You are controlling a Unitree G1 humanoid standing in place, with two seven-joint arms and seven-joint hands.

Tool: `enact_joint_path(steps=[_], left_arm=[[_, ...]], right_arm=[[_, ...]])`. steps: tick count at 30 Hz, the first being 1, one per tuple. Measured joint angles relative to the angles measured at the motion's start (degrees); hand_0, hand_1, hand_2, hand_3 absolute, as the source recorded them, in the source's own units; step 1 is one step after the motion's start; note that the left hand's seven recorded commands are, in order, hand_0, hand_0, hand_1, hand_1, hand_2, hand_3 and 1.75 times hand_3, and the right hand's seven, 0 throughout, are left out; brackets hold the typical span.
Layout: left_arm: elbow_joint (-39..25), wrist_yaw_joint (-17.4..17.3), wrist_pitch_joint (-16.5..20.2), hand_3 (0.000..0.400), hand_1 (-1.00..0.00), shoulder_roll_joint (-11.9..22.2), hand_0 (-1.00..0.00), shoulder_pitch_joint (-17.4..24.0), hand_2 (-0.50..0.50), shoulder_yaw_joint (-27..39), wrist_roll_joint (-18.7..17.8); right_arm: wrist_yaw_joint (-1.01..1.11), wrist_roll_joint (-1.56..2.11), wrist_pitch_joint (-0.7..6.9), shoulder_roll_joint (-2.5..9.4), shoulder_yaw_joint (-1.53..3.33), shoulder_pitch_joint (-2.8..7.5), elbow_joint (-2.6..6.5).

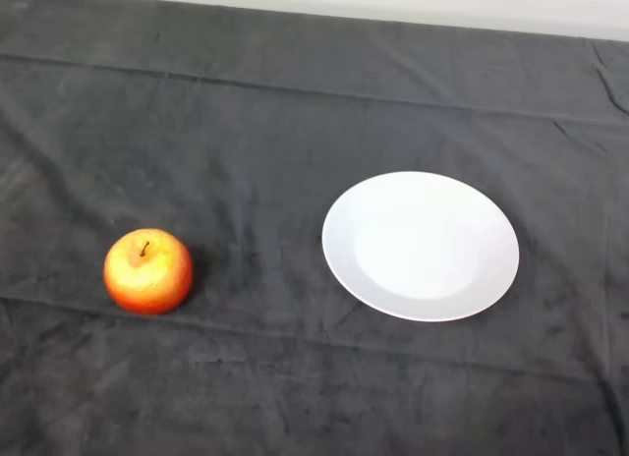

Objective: Move the apple to the plate

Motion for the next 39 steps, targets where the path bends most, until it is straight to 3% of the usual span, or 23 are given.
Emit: enact_joint_path(steps=[16,28,34,37,39], left_arm=[[-0.01,-0.47,-0.23,0.0,0.0,-0.04,0.0,-2.17,0.0,0.01,1.87],[-0.02,-3.97,-6.19,0.0,0.0,-0.14,0.0,-3.05,0.0,0.0,3.3],[-0.02,-5.23,-7.38,0.0,0.0,-0.17,0.0,-3.05,0.0,0.0,3.88],[-0.04,-5.34,-7.44,0.0,0.0,-0.54,0.0,-3.78,0.0,-0.1,4.44],[-0.11,-2.78,-7.83,0.0,0.0,-2.41,0.0,-6.52,0.0,-1.21,6.53]], right_arm=[[0.0,0.0,0.0,0.0,0.0,0.0,0.0],[0.0,0.0,0.0,0.0,0.0,0.0,0.0],[0.0,0.0,0.0,0.0,0.0,0.0,0.0],[0.0,0.0,-0.01,-0.06,-0.03,0.03,0.0],[0.0,0.0,0.0,-0.09,-0.03,0.06,0.0]])
